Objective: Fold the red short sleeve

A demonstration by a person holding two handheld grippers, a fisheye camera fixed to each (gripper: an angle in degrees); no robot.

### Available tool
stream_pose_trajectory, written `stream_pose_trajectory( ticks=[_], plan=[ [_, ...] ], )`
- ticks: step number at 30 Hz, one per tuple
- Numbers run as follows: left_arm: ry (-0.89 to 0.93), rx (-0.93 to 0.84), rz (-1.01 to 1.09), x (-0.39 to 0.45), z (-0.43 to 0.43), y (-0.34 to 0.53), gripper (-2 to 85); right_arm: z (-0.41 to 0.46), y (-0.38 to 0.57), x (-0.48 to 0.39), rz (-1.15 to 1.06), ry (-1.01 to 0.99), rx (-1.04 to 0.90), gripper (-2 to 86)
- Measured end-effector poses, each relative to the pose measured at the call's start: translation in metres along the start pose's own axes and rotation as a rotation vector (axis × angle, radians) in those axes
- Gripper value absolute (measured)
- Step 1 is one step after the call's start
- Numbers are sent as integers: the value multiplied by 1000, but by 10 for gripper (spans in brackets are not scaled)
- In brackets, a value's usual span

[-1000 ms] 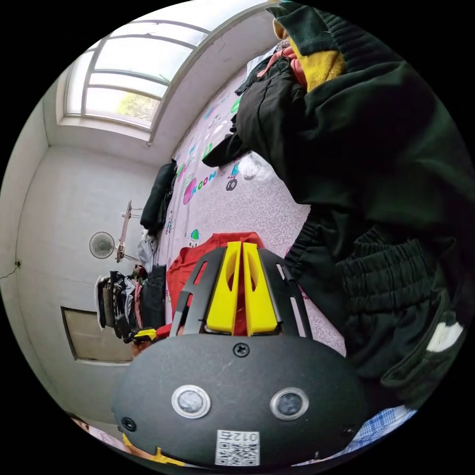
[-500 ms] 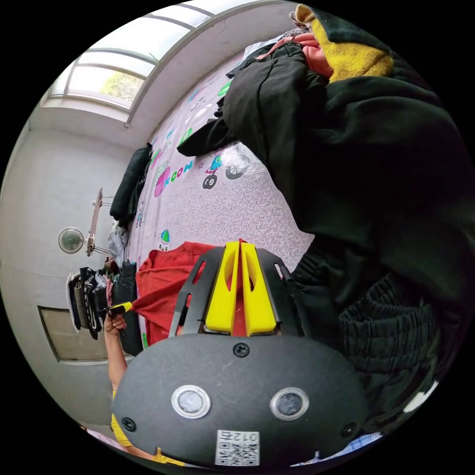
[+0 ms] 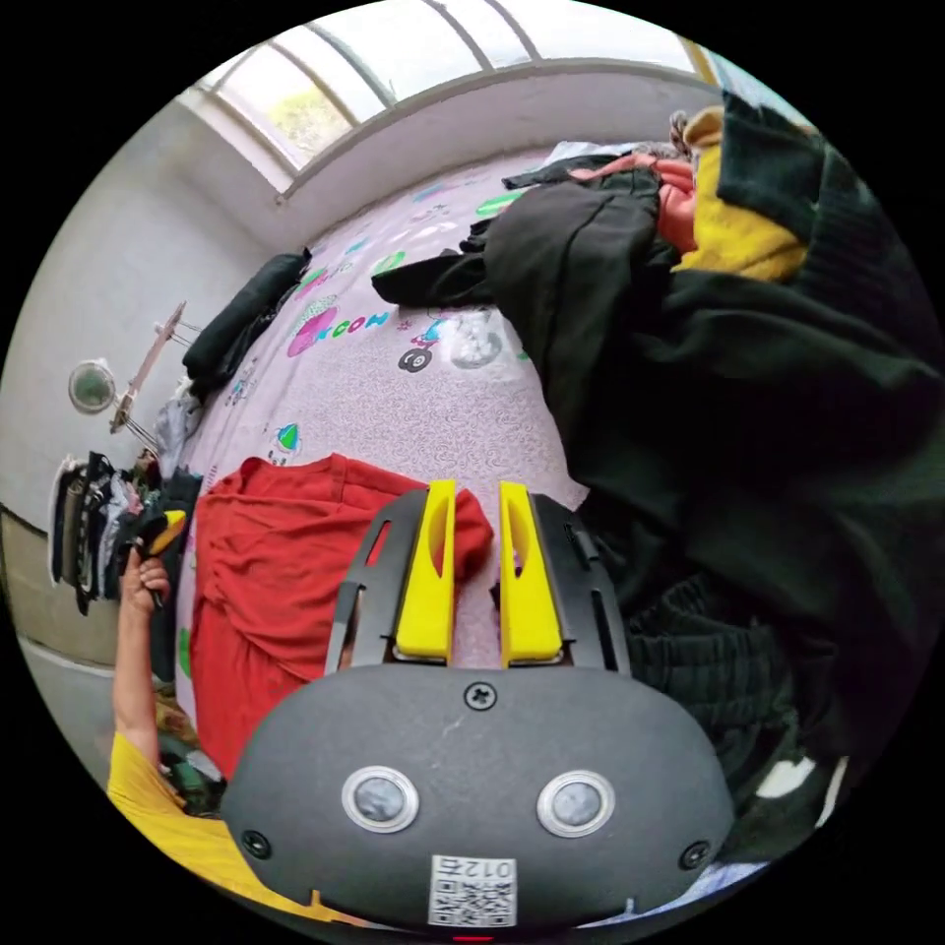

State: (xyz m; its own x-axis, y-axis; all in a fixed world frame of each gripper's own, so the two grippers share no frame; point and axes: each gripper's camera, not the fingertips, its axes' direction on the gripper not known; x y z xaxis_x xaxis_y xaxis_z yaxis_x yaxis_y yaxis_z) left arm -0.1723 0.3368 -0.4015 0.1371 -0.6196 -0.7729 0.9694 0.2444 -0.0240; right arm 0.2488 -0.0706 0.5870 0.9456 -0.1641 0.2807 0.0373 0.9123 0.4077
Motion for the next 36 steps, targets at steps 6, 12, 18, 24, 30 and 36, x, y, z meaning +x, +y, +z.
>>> stream_pose_trajectory(
  ticks=[6, 12, 18, 24, 30, 36],
  plan=[
    [-207, -37, 245, 61, 1, 87, 20, -18, 9, -118, -470, -109, 90, 33],
    [-218, 5, 261, 64, 28, 137, 33, 31, 14, -299, -869, -245, -91, 43],
    [-315, -144, 266, 47, 50, 144, 39, 92, 8, -433, -1068, -223, -218, 59],
    [-327, -168, 325, 62, 57, 157, 46, 134, -5, -506, -1117, -211, -312, 65],
    [-334, -160, 309, 69, 64, 165, 64, 158, -2, -547, -1179, -128, -382, 33],
    [-414, -68, 307, 83, 58, 174, 88, 159, -11, -567, -1163, -162, -348, 10]
  ],
)
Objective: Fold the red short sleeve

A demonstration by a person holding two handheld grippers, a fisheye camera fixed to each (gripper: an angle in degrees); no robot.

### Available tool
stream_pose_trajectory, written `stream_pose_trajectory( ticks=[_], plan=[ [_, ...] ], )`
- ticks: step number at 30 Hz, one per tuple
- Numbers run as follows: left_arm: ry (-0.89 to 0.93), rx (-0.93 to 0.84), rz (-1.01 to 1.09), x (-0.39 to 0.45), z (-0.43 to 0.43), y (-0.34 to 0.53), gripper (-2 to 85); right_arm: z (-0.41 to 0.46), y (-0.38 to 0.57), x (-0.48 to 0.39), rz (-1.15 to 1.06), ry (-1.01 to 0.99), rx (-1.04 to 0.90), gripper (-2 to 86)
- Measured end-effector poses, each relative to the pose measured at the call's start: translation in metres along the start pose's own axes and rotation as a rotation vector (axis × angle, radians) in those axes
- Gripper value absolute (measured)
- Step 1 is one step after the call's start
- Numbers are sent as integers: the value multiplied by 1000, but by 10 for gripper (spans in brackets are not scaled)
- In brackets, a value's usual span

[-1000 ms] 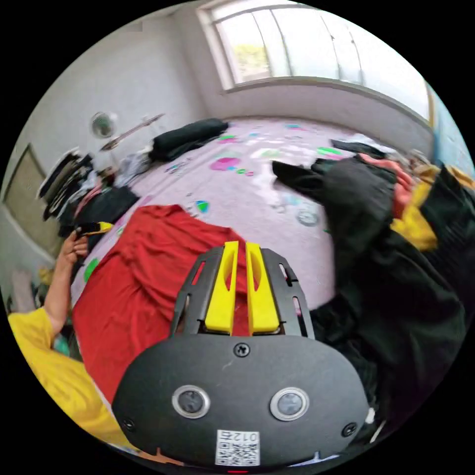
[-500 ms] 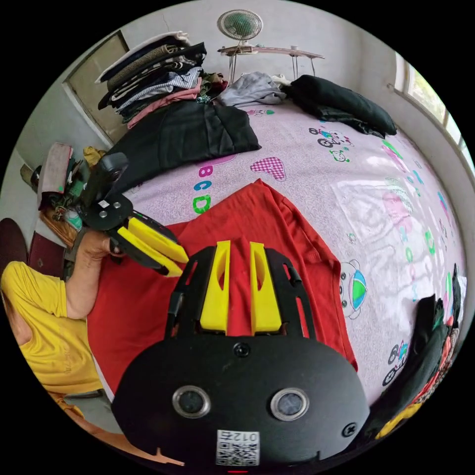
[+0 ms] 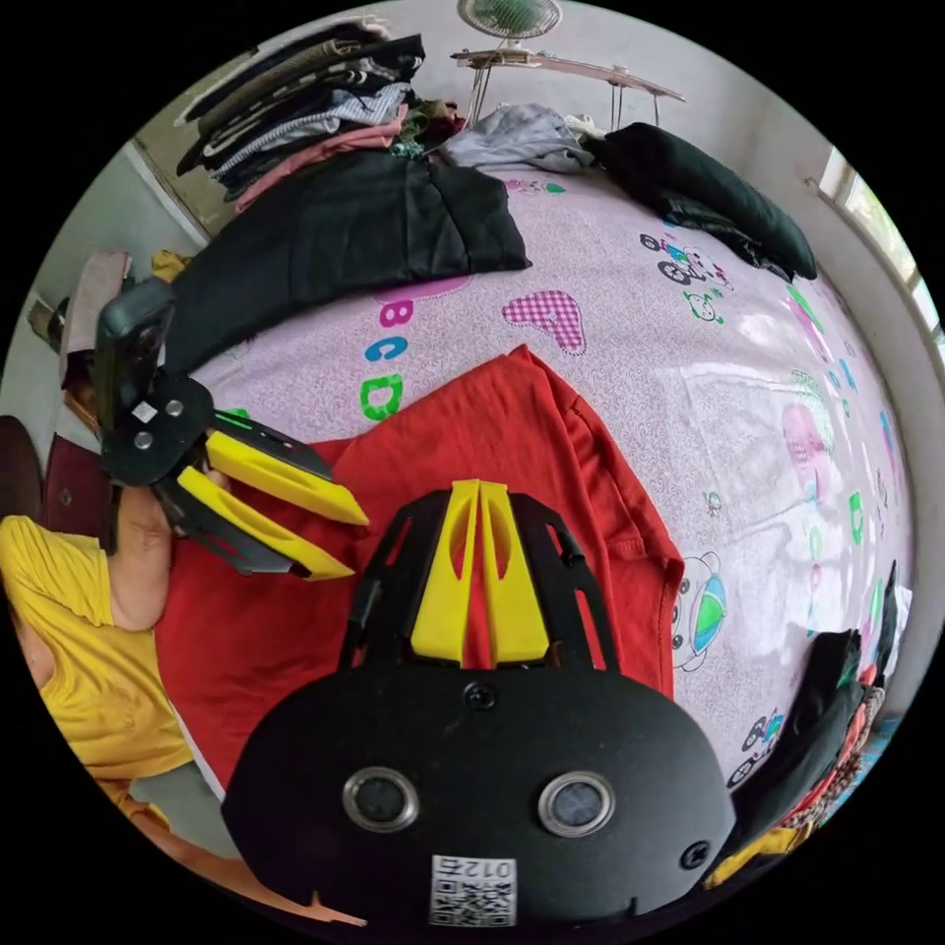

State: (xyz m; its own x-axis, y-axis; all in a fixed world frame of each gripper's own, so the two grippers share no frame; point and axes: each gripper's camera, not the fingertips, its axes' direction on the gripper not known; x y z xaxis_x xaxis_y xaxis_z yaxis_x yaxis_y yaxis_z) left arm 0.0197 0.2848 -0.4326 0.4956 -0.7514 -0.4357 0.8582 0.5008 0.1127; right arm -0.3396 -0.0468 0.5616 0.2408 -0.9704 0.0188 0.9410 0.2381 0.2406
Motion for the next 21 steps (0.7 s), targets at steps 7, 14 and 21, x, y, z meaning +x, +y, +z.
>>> stream_pose_trajectory(
  ticks=[7, 14, 21],
  plan=[
    [-42, -19, 38, 19, 1, 3, 103, -22, -6, 9, 11, -92, 81, 26],
    [-17, -26, 30, 20, -3, 9, 105, 7, -26, -12, -72, -20, -45, 19],
    [-32, -30, 33, 26, -8, 12, 100, -8, -24, -14, -59, -4, -10, 4]
  ],
)
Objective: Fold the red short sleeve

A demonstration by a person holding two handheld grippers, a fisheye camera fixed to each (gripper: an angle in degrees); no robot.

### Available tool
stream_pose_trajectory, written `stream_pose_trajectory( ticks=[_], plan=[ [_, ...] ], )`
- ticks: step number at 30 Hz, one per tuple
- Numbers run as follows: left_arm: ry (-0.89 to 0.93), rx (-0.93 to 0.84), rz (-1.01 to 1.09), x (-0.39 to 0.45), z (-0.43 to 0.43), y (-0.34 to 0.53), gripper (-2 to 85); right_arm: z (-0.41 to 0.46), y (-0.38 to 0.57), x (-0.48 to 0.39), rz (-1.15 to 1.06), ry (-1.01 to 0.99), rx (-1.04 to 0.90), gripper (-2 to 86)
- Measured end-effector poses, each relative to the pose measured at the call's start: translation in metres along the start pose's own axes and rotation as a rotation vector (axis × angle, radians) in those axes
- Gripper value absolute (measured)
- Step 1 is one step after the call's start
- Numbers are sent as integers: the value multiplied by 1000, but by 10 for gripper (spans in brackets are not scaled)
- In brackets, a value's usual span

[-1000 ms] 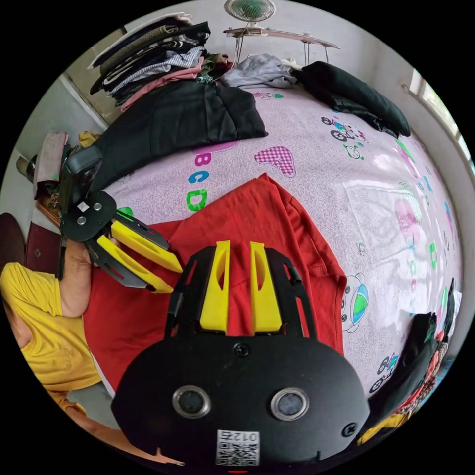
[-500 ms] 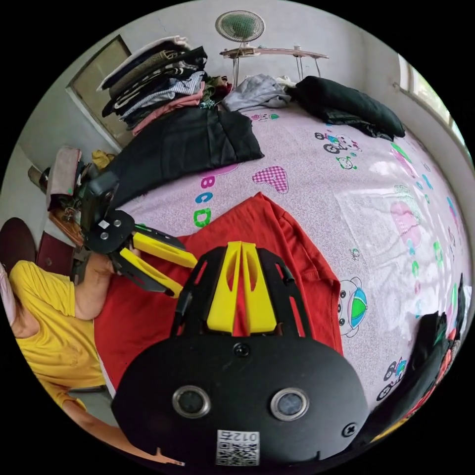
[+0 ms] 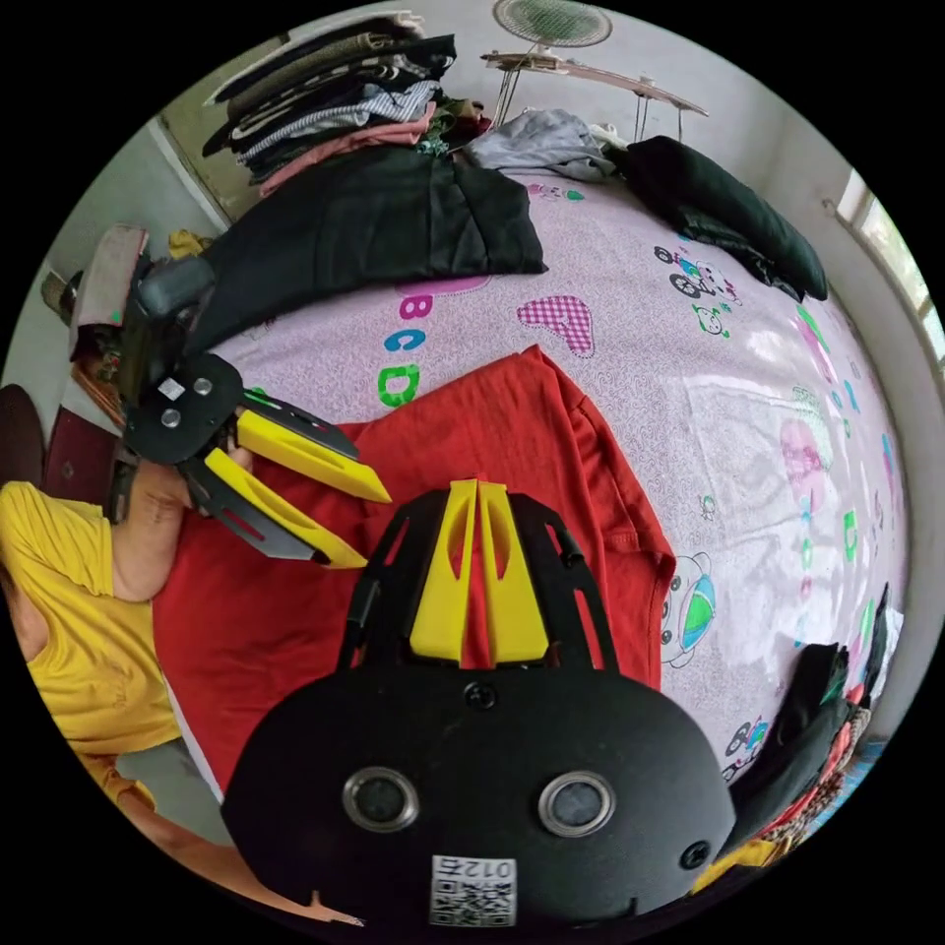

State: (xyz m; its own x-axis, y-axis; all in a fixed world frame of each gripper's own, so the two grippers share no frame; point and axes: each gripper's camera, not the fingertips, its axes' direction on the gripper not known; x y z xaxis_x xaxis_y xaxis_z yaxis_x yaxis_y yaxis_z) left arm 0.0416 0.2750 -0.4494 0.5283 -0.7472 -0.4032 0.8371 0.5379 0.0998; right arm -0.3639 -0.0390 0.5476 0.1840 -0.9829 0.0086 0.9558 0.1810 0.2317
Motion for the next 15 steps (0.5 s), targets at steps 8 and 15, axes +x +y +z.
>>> stream_pose_trajectory(
  ticks=[8, 15],
  plan=[
    [-71, -3, 45, 11, -5, 3, 57, -33, 26, 17, 69, -150, 150, 3],
    [-100, 39, 121, 21, -28, 9, 7, -44, 42, 16, 86, -136, 186, 4]
  ],
)
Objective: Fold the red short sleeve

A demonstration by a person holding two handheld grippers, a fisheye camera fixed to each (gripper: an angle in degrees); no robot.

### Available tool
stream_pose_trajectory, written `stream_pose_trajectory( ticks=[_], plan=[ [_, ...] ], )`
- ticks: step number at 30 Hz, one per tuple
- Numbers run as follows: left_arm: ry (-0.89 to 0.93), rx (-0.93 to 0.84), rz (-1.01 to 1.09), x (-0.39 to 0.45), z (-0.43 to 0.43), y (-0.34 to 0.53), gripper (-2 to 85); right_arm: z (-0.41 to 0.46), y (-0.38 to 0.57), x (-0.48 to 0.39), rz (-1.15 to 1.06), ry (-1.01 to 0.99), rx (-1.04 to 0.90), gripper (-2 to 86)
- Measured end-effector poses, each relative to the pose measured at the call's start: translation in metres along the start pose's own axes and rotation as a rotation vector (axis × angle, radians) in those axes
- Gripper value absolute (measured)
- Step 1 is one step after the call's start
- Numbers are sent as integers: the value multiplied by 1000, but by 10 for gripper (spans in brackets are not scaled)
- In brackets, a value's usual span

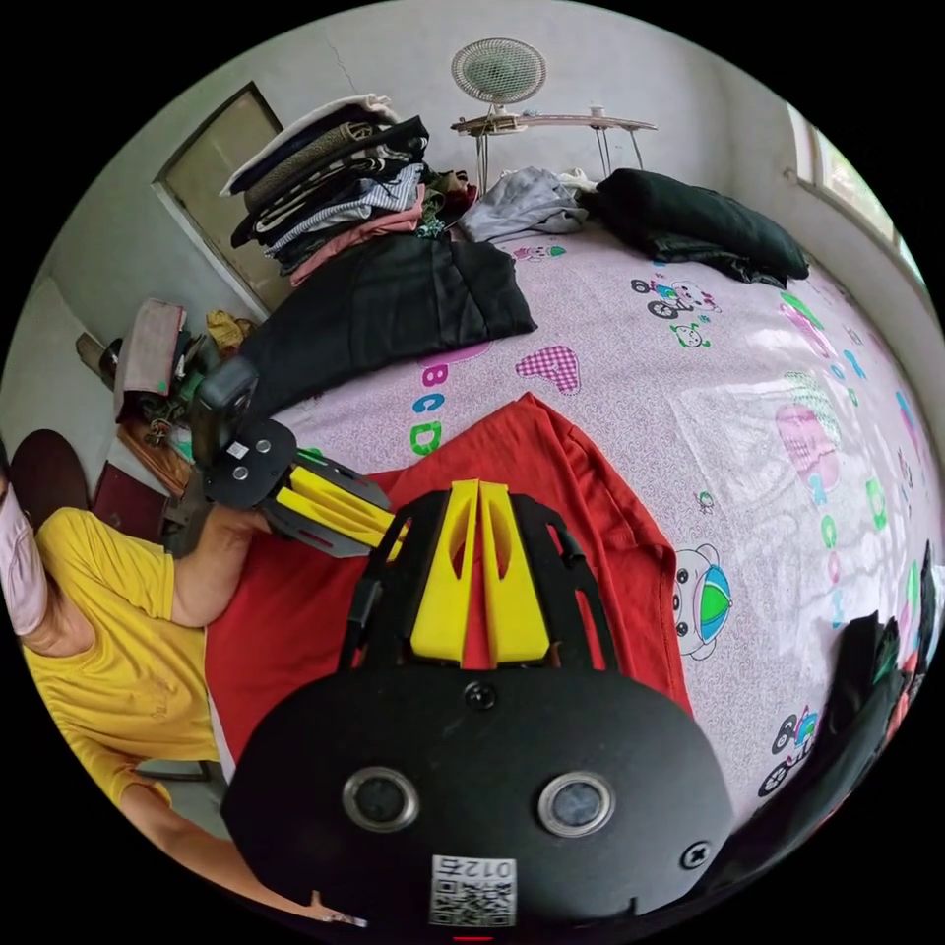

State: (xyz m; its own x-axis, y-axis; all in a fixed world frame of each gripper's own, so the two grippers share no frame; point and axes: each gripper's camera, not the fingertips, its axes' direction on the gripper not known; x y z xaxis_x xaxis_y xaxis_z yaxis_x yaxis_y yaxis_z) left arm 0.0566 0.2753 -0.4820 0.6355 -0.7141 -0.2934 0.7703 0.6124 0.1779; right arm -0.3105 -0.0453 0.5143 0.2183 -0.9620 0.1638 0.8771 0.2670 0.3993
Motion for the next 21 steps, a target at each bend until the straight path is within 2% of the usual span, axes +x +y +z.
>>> stream_pose_trajectory(
  ticks=[4, 8, 11, 16, 19, 21],
  plan=[
    [92, 149, -30, -16, -29, 11, 2, -14, 7, -1, 11, 37, 47, 5],
    [170, 217, -72, -34, -43, 20, 2, -19, 9, 0, 32, 61, 89, 5],
    [177, 194, -117, -45, -41, 21, 4, -7, 11, 1, 51, 115, 63, 6],
    [89, 77, -205, -53, -26, 14, 4, 30, 20, 10, 132, 205, 13, 13],
    [55, -37, -207, -54, -16, 9, 4, 44, 27, 10, 147, 244, -45, 30],
    [76, -33, -224, -57, -19, 10, 4, 38, 31, 9, 144, 226, -63, 56]
  ],
)
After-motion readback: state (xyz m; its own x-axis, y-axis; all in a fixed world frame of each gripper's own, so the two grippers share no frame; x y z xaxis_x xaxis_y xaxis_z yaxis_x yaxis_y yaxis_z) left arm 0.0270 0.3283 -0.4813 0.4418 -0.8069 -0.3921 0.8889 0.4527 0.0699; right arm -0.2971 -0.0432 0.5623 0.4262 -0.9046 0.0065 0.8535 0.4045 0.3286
